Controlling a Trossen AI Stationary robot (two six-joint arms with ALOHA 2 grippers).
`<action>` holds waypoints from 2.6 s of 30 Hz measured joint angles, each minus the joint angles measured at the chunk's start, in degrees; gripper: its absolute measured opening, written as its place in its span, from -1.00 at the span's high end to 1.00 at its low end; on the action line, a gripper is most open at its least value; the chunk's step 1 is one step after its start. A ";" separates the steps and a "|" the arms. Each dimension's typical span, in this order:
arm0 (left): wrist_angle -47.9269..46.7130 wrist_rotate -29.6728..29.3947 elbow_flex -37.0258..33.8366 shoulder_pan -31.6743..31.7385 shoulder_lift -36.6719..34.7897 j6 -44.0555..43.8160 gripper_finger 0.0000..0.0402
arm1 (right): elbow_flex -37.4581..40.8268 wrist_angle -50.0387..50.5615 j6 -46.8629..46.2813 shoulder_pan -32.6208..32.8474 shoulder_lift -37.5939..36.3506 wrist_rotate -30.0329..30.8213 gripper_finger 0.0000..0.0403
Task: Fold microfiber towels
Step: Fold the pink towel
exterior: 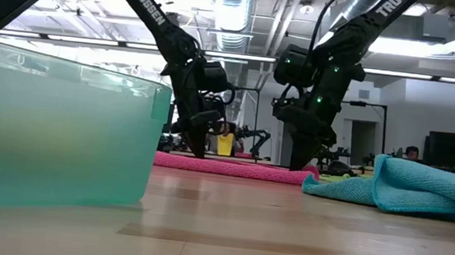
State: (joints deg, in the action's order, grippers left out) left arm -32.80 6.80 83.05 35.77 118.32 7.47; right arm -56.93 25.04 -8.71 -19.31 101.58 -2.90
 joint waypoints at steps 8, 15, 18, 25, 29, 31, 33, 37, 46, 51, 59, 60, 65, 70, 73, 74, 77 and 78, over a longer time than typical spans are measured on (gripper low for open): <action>1.36 -2.21 -0.19 0.02 0.00 0.02 1.00 | 0.00 0.01 0.13 0.01 0.00 -0.07 0.95; 2.31 -3.02 -2.59 -0.43 -0.02 -0.04 1.00 | 0.00 0.02 0.13 0.04 0.00 -0.11 0.95; 2.13 -3.89 -2.69 -0.54 -0.02 -0.56 1.00 | 0.00 0.02 0.14 0.06 0.00 -0.11 0.95; 1.34 -4.66 -2.69 -0.37 -0.04 -1.18 1.00 | 0.00 0.91 0.15 0.04 0.00 -0.11 0.95; 0.66 -4.69 -2.69 -0.37 -0.06 -1.14 1.00 | 0.00 2.75 0.14 -0.37 -0.08 -0.11 0.95; 0.66 -4.67 -2.56 -0.37 0.32 -1.14 1.00 | 0.00 3.87 0.15 -0.68 -0.49 -0.09 0.95; 0.22 -4.40 -2.45 -0.28 0.79 -1.31 1.00 | 0.00 3.92 0.09 -0.84 -0.57 -0.07 0.95; -0.36 -3.76 -2.34 -0.35 1.97 -1.36 1.00 | -0.11 4.29 -0.28 -1.49 -2.06 0.28 0.95; -0.69 -4.06 -2.43 -0.28 2.18 -2.23 1.00 | 0.00 7.92 0.17 -3.38 -4.33 1.79 0.95; -0.78 -3.84 -2.45 -0.26 2.25 -2.38 1.00 | 0.02 8.13 0.17 -3.70 -4.31 1.81 0.95; -0.87 -3.91 -2.49 -0.26 2.25 -2.56 1.00 | 0.02 9.24 0.24 -4.48 -4.28 1.79 0.95; -0.85 -3.91 -2.52 -0.26 2.25 -2.56 1.00 | 0.02 9.17 0.45 -4.53 -4.26 1.86 0.95; -0.84 -3.91 -2.54 -0.26 2.25 -2.56 1.00 | 0.02 7.84 1.55 -4.46 -4.26 2.23 0.94; -1.40 -3.93 -2.15 -0.26 2.27 -2.56 1.00 | 0.02 5.45 0.36 -4.50 -4.23 3.54 0.78; -3.93 -3.96 -0.11 -0.26 2.28 -2.56 1.00 | 0.02 5.40 -0.30 -5.12 -4.22 5.31 0.62; -4.85 -3.90 0.74 -0.26 2.21 -2.56 1.00 | 0.02 5.42 -0.27 -5.34 -4.22 5.76 0.57; -9.53 -4.08 3.12 -0.26 1.69 -2.43 1.00 | 0.02 5.57 -0.31 -6.09 -4.38 6.06 0.46; -10.20 -4.08 4.07 -0.26 1.22 -2.08 1.00 | 0.07 5.75 -0.31 -6.31 -5.00 6.06 0.43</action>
State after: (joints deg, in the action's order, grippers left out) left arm -43.00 2.72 87.11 35.51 119.54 5.39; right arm -56.85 30.78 -9.02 -25.62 96.58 3.17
